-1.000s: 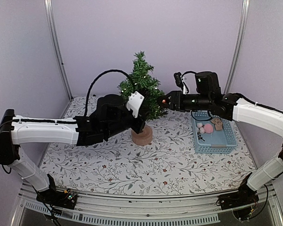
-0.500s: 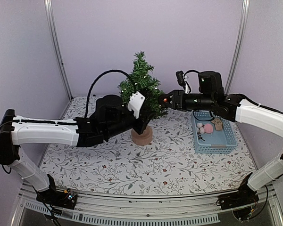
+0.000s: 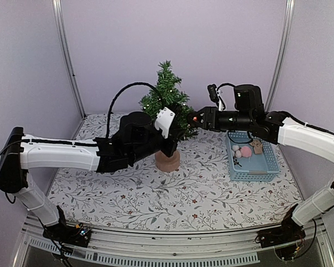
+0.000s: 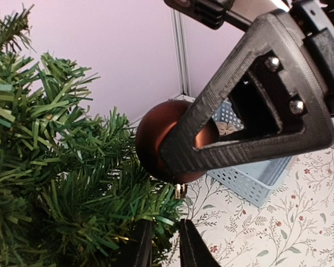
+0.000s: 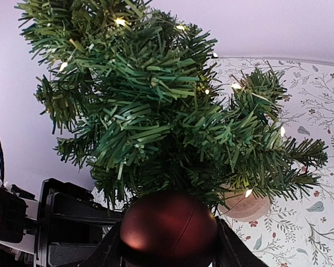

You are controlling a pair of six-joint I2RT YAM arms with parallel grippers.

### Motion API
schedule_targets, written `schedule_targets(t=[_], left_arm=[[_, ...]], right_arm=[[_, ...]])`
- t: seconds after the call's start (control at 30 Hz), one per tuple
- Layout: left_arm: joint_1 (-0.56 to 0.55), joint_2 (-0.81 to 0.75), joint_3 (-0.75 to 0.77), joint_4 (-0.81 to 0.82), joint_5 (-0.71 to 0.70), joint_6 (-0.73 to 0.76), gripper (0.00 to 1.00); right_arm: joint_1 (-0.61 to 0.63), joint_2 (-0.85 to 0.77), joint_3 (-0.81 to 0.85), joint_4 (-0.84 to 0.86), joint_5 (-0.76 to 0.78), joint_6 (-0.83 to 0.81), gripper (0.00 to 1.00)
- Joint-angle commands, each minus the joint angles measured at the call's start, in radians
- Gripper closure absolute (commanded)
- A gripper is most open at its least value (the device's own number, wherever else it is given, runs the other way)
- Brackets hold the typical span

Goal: Decorate the small christmas tree

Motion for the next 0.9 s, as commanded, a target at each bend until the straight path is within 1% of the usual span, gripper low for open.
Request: schedule_targets(t=[0.0,0.13,0.23,0.3,0.57,0.87], left_arm=[[0.005,0.016,0.034,-0.022,-0.017,-0.009,0.80],[0.008,0.012,0.026,-0.048,-0.027,-0.008,0.81],[0.010,0.009,0.027,-0.060,-0.042,-0.006,0.85],[0.012,0.009,0.029,-0.068,-0.052,-0.002,0.86],[0.013,0.002,0.028,-0.062,-0.052,0.000,0.81],[0.018,0.003,0.035,-0.057,-0.058,-0.011,0.88]], right_arm=[[0.005,0.007,0.000,0.028,-0.010,0.003,0.82],[0.005,0.015,0.003,0.032,-0.010,0.003,0.82],[0.005,0.021,0.005,0.033,-0.007,0.005,0.82],[0.004,0.026,0.005,0.032,-0.005,0.007,0.82],[0.005,0.053,0.021,0.034,-0.010,0.008,0.82],[0.005,0.072,0.028,0.046,-0.014,0.007,0.82]])
